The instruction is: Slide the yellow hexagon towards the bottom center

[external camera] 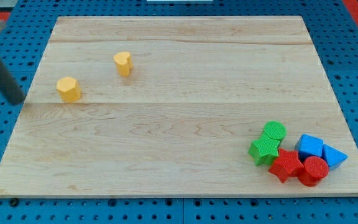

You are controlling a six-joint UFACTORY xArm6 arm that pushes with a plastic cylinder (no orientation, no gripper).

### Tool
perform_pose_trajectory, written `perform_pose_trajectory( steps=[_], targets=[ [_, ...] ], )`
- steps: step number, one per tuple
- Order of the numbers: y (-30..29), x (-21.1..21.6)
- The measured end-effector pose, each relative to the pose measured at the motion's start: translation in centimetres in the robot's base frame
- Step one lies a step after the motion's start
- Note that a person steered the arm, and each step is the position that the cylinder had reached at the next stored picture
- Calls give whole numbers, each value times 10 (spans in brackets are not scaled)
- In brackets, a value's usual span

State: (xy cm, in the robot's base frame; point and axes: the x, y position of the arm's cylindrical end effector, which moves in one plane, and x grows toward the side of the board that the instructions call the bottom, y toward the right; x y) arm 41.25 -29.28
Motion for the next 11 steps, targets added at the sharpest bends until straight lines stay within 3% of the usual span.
perform_pose_trajectory(
  steps=[1,3,4,6,7,10,11],
  targets=[
    [27,-46],
    [118,10],
    [122,10],
    [69,9],
    [77,41],
    [273,60],
    [282,62]
  ],
)
